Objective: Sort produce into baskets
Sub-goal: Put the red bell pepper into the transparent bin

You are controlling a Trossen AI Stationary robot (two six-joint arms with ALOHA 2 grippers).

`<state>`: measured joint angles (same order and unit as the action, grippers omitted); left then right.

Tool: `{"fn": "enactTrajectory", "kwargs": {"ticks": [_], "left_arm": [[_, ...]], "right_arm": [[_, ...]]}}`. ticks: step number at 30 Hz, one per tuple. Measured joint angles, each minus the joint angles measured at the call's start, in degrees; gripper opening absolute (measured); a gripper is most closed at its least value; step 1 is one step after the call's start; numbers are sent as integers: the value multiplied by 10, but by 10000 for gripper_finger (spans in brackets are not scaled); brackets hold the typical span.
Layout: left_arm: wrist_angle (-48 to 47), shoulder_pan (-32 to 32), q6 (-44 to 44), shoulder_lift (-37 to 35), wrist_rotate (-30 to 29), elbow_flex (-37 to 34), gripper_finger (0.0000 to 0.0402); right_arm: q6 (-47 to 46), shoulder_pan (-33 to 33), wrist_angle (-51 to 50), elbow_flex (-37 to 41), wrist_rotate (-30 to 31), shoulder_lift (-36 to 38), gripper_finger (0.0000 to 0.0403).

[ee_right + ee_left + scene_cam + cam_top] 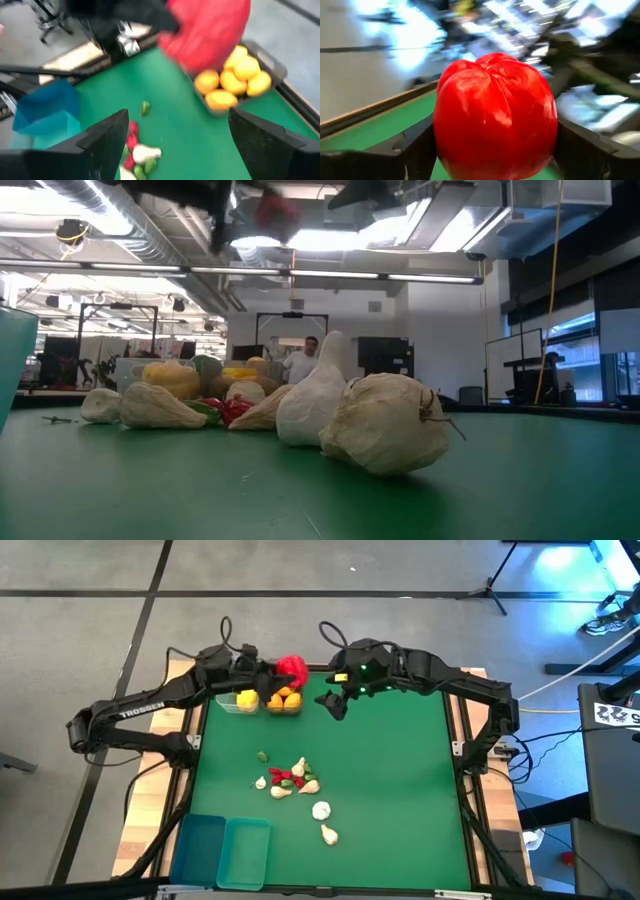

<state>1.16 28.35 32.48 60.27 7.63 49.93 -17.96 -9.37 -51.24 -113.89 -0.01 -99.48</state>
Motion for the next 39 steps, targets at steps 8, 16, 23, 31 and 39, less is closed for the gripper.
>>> {"fn": "enactTrajectory", "kwargs": {"ticks": [8, 16, 23, 31, 39], "left_arm": [[-286, 49, 13, -28, -221, 0, 320], [-433, 67, 59, -18, -353, 0, 321], [-420, 85, 47, 13, -363, 0, 340], [-421, 114, 19, 85, -339, 0, 342], [-418, 162, -11, 104, -252, 1, 344]], "right_arm": [[4, 0, -48, 0, 14, 0, 332], [26, 0, -47, 0, 20, 0, 332], [35, 0, -47, 0, 20, 0, 332], [35, 0, -61, 0, 20, 0, 332], [35, 0, -74, 0, 20, 0, 332]]}}
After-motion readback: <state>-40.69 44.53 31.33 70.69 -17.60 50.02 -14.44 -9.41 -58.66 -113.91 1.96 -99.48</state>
